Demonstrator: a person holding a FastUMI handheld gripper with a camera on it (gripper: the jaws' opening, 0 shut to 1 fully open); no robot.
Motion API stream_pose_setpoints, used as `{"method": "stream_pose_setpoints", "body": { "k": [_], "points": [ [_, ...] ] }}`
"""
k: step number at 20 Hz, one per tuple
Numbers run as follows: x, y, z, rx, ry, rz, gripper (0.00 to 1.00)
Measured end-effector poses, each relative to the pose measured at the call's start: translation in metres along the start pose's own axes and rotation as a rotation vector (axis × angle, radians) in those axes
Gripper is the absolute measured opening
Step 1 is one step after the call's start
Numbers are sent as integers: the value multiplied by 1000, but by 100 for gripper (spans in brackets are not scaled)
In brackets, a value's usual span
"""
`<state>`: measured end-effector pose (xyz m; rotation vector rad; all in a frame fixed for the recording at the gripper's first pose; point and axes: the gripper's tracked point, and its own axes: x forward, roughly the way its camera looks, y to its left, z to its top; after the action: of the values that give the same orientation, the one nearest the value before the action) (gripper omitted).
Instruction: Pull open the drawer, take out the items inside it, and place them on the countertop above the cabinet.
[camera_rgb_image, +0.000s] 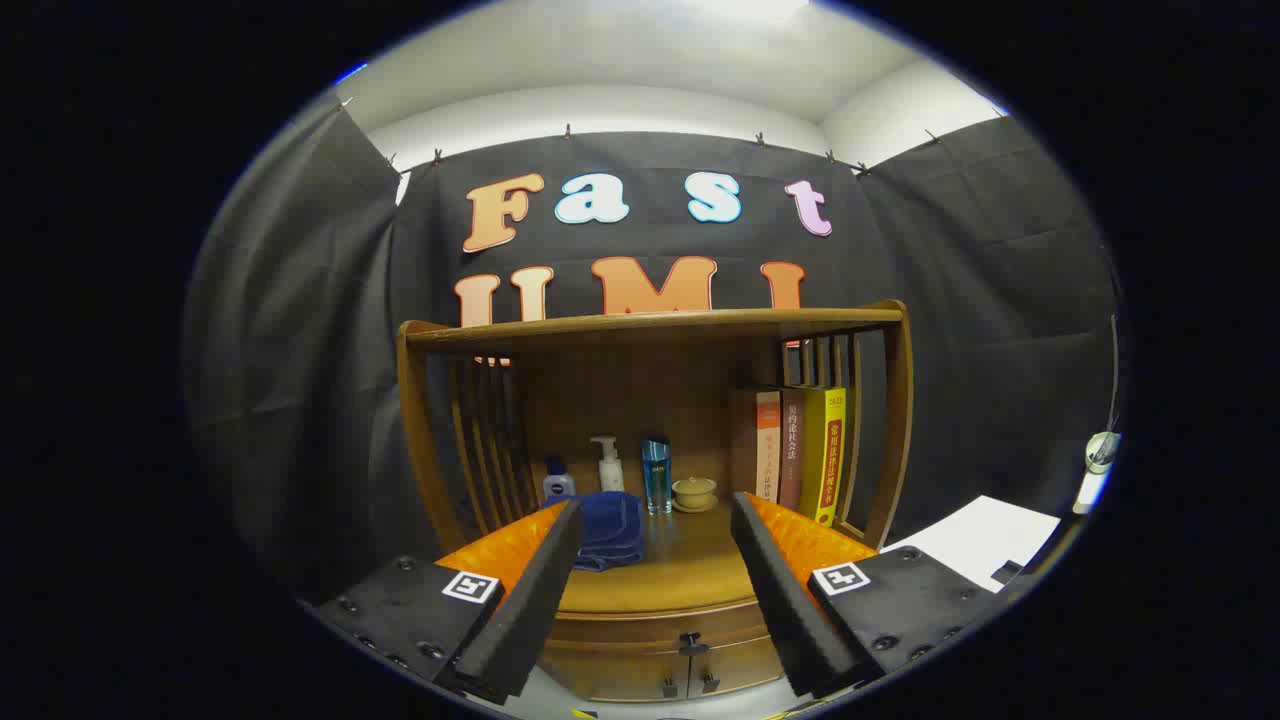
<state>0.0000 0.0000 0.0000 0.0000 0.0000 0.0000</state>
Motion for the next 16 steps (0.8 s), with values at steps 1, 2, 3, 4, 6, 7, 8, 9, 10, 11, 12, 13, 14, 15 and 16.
{"method": "stream_pose_setpoints", "body": {
  "k": [1,2,3,4,6,7,8,9,10,11,12,13,14,15,16],
  "points": [
    [0,3,-3,0,5,10,98],
    [-1,7,-7,1,12,19,98],
    [0,7,-9,2,17,22,98],
    [2,7,-10,3,18,21,98],
    [3,4,-11,5,21,16,98],
    [3,3,-13,6,25,16,98],
    [4,2,-15,7,29,15,98],
    [2,2,-17,8,32,17,98],
    [2,3,-18,10,35,21,98],
    [0,4,-19,13,37,27,98],
    [0,6,-19,14,34,29,98],
    [2,5,-18,12,32,27,98],
    [3,4,-18,12,32,25,98],
    [2,4,-18,13,29,24,98],
    [2,4,-18,14,27,23,98]
  ]
}}
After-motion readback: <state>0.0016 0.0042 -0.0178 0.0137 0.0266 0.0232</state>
